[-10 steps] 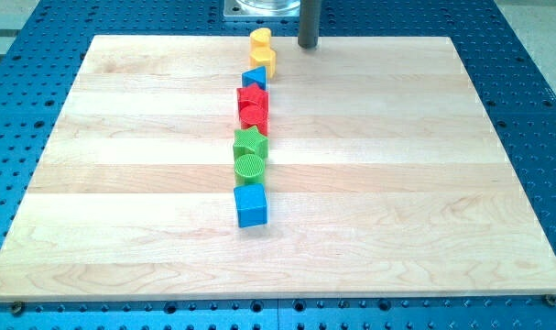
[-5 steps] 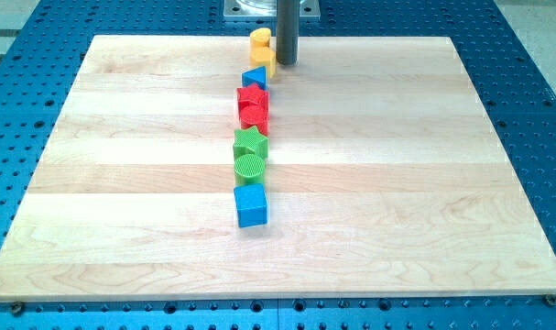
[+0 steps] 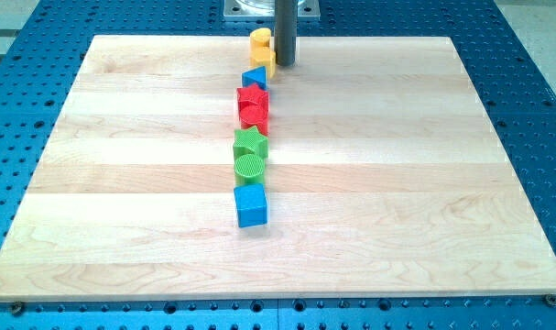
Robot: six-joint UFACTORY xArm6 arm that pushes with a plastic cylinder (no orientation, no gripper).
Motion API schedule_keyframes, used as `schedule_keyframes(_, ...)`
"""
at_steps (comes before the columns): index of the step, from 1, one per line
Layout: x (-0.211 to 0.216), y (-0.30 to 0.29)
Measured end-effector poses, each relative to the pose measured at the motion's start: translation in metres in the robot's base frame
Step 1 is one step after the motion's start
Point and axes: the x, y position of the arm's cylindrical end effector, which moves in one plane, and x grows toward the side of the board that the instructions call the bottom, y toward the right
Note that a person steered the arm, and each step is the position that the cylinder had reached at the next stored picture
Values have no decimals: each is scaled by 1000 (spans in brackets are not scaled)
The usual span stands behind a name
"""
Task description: Adjust the yellow blocks in a vertical line
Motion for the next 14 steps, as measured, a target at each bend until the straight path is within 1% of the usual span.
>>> schedule_keyframes(6,3,4)
schedule_keyframes(8,17,1)
schedule_keyframes(14,17,-6)
